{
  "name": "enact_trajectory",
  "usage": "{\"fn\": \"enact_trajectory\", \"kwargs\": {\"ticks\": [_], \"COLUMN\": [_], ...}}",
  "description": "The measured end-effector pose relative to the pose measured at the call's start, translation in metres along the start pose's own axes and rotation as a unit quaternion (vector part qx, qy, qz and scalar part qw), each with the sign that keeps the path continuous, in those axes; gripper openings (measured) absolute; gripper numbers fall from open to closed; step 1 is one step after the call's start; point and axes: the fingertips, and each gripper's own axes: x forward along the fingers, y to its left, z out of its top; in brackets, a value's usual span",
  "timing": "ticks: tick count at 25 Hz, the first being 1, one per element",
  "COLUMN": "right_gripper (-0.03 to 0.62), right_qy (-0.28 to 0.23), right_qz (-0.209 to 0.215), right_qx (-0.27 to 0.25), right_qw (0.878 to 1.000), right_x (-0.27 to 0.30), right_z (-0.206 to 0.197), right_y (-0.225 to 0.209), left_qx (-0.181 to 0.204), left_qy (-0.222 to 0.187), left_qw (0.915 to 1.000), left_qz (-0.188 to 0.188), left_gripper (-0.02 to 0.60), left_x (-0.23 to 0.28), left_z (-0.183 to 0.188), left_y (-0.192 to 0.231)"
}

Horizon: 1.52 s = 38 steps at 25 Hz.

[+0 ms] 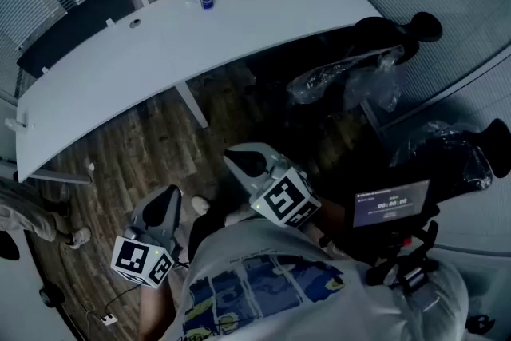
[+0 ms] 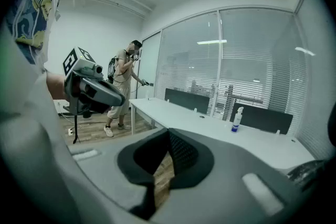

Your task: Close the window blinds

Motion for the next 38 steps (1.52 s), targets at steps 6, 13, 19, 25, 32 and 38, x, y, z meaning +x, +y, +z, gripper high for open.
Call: {"fn": "enact_trajectory", "kwargs": {"ticks": [6, 13, 19, 25, 32, 38], "right_gripper": [0.003, 0.003, 0.003, 0.003, 0.003, 0.003], "right_qy": [0.010, 0.003, -0.001, 0.010, 0.025, 0.028], "right_qz": [-0.015, -0.016, -0.021, -0.019, -0.031, -0.047], "right_qx": [0.002, 0.017, 0.037, 0.040, 0.057, 0.034], "right_qw": [1.000, 1.000, 0.999, 0.999, 0.998, 0.998], "right_x": [0.007, -0.002, 0.004, 0.022, 0.076, 0.148], "right_z": [-0.005, -0.013, -0.018, -0.026, -0.019, 0.016], "right_y": [-0.012, -0.022, -0.045, -0.058, -0.083, -0.118], "left_qx": [0.003, -0.001, 0.008, 0.001, -0.004, 0.018], "left_qy": [-0.005, -0.007, -0.011, -0.006, -0.002, -0.024], "left_qw": [1.0000, 0.9999, 0.9997, 0.9997, 0.9993, 0.9987], "left_qz": [-0.003, -0.009, -0.020, -0.023, -0.036, -0.042], "left_gripper": [0.006, 0.007, 0.007, 0.006, 0.006, 0.006], "left_x": [0.005, 0.022, 0.043, 0.058, 0.085, 0.112], "left_z": [0.001, -0.002, 0.009, 0.007, 0.013, 0.045], "left_y": [0.004, -0.001, 0.004, 0.027, 0.087, 0.169]}}
